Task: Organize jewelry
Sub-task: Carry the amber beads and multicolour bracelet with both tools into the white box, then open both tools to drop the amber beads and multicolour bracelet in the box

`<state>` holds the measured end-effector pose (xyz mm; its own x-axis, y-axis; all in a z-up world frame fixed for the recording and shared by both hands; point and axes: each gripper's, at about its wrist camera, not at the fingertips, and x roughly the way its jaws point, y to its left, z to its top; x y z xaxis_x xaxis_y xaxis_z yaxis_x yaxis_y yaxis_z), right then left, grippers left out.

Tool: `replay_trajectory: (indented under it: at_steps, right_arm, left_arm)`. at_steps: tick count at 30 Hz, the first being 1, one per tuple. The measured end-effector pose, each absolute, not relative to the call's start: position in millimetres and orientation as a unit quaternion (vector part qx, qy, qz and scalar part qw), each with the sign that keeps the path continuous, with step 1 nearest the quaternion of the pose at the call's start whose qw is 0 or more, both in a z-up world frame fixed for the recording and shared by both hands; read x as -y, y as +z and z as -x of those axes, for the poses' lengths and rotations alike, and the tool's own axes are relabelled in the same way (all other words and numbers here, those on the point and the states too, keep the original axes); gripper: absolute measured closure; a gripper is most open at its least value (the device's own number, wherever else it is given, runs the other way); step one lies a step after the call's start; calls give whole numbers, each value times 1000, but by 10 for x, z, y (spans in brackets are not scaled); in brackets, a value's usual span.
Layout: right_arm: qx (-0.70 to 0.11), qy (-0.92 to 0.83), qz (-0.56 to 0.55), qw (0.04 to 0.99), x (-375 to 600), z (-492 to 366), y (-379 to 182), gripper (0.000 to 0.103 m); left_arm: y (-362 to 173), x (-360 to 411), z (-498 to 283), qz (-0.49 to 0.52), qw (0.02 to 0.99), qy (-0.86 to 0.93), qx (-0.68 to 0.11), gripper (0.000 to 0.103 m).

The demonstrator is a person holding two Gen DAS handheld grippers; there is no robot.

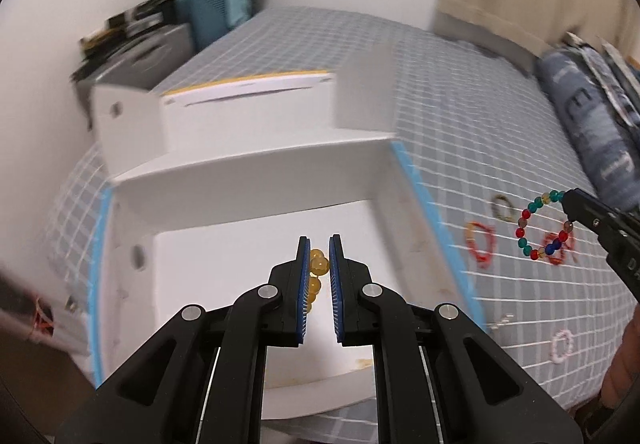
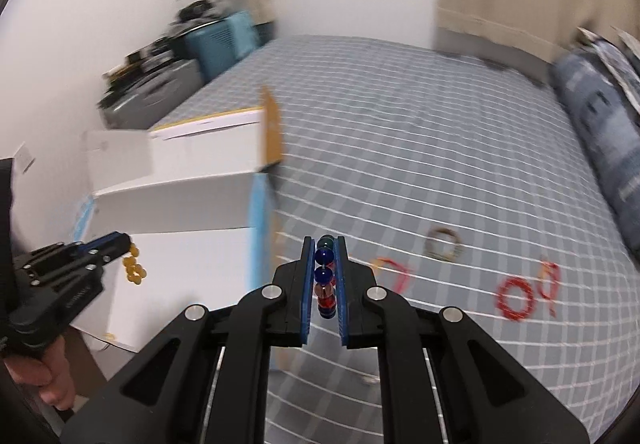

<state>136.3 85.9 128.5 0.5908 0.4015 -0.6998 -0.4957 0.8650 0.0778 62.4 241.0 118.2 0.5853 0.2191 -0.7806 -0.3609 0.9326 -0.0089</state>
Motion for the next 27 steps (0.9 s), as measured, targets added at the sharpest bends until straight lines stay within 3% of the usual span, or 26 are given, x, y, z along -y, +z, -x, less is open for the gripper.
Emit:
replay_trajectory:
  at_steps: [11, 27]
  right_arm:
    - [-397, 324, 98, 853, -1951, -1127, 907, 94]
    - [-484, 284, 127, 818, -2234, -1256, 94, 94]
  left_arm:
    - [798, -3233, -231, 129, 851, 232, -453, 94]
    - [174, -3416, -253, 161, 815, 227, -508, 94]
